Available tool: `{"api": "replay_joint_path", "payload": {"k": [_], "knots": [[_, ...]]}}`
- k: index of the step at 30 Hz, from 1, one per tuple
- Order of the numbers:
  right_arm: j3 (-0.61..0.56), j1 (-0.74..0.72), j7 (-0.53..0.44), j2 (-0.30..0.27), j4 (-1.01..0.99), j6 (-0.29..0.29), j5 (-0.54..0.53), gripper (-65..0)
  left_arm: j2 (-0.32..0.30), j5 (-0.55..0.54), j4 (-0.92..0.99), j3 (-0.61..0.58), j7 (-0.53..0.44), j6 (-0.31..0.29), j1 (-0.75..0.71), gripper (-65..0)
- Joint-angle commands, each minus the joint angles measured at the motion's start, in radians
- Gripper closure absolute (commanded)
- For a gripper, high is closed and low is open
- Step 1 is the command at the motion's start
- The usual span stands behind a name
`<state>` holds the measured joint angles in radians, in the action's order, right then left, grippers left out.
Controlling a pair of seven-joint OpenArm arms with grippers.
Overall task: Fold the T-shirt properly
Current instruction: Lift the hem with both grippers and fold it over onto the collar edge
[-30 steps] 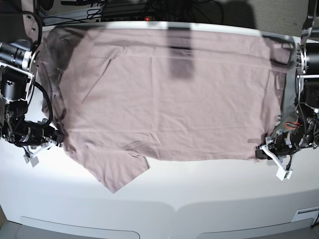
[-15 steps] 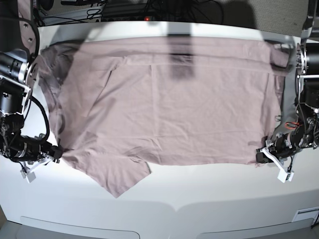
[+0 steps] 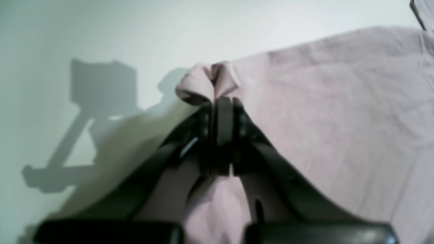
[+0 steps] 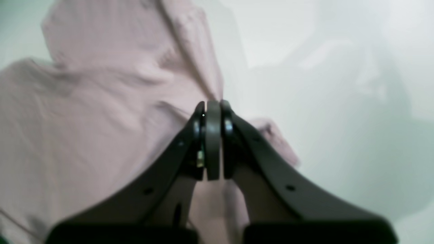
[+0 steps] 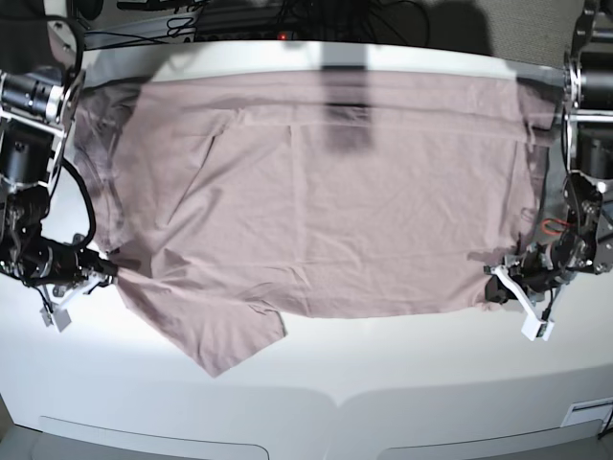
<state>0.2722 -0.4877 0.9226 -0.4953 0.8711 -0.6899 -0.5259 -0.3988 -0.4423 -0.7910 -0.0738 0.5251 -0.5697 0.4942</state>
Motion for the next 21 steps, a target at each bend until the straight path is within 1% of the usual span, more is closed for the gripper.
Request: {"api": "replay_joint_path", "payload": {"k": [1,3,5,7,12,14,17,21], "knots": [[0.002,-0.007,-0.018,-0.019,0.063,-0.008,-0.025,0.0,-0.014,-0.002,-0.041,0.003,-0.027,0.005,0.026,0.0],[0.002,0.045,-0.017,-0.019,0.153,-0.008,-0.025,0.0,-0.015,0.027,-0.085,0.003,-0.025,0.025,0.010,0.0],[0.002,0.092,-0.017,-0.020,0.225,-0.008,-0.025,0.0,-0.017,0.033,-0.124,0.003,-0.007,0.043,0.001,0.0],[0.002,0.134,-0.018,-0.020,0.281,-0.008,-0.028,0.0,-0.017,0.033,-0.147,0.003,0.032,0.047,0.002,0.0],[0.002,0.224,-0.043,-0.020,0.391,-0.008,-0.022,0.0,-0.027,0.030,-0.182,0.003,0.085,0.047,0.002,0.0],[0.002,0.252,-0.049,-0.020,0.436,-0.008,-0.002,0.0,-0.039,0.031,-0.185,0.003,0.087,0.048,0.001,0.0],[0.003,0.287,-0.055,-0.020,0.507,-0.008,0.029,0.0,-0.068,0.031,-0.187,0.003,0.082,0.082,0.002,0.0],[0.003,0.325,-0.072,-0.020,0.598,-0.008,0.029,0.0,-0.101,0.030,-0.187,0.003,0.093,0.084,0.001,0.0]]}}
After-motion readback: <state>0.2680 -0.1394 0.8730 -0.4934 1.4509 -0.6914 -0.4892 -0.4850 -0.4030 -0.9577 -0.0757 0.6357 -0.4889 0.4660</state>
